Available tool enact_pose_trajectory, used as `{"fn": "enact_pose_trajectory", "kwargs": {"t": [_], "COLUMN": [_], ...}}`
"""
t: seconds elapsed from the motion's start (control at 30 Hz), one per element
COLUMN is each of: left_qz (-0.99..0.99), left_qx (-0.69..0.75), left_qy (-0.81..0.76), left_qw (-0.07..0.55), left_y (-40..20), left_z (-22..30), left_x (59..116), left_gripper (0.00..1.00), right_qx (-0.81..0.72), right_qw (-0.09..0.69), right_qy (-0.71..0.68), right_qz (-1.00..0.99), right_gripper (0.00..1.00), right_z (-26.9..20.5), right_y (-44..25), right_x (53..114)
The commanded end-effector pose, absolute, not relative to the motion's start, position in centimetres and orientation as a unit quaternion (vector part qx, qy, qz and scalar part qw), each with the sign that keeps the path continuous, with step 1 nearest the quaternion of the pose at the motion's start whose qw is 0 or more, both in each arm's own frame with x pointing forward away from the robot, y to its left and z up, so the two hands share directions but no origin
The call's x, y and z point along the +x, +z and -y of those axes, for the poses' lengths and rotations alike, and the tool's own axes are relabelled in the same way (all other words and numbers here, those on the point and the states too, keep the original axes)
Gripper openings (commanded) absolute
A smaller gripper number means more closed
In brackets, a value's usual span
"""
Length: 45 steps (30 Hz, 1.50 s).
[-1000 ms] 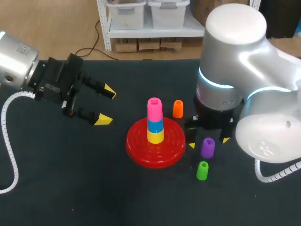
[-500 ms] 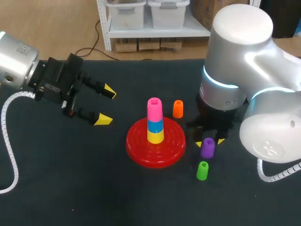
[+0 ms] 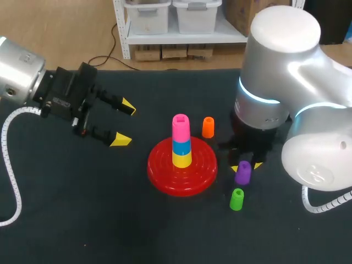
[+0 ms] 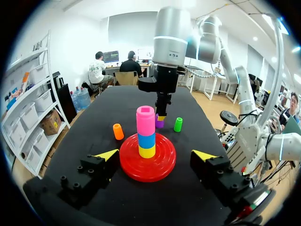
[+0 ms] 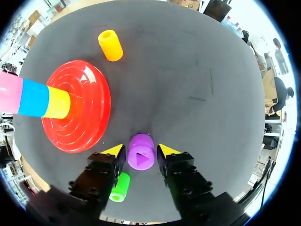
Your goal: Pick up and stack the cylinders on the red base in this order: pink,purple,orange,green
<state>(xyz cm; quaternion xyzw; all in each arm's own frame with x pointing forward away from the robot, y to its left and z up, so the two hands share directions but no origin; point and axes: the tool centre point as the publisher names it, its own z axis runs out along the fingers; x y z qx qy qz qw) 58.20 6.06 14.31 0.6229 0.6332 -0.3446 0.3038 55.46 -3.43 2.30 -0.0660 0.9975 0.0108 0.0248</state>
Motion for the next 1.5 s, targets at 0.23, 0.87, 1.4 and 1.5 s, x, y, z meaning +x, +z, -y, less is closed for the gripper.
{"fn": "enact_pose_trajectory", "kwargs": {"t": [0.23,0.87,1.4,1.5], "left_qz": [-0.632,-0.632,-0.632,-0.632], "left_qx": [0.623,0.623,0.623,0.623], "left_qy": [-0.345,-0.345,-0.345,-0.345], "left_qw": [0.306,0.306,0.306,0.306], "left_y": [14.2,14.2,14.2,14.2], "left_z": [-6.2,-6.2,-6.2,-6.2], "left_x": [58.2,58.2,58.2,58.2], "left_gripper": [1.00,1.00,1.00,1.00], "right_qx": [-0.066,-0.073,-0.145,-0.164], "right_qw": [0.029,0.033,0.104,0.122], "right_qy": [0.013,0.007,0.002,0.000], "right_qz": [-0.997,-0.997,-0.984,-0.979], "right_gripper": [0.38,0.00,0.00,0.00], "right_z": [3.6,3.8,2.4,1.5], "right_y": [2.3,3.4,12.2,14.0], "right_x": [55.3,55.6,60.3,61.4]}}
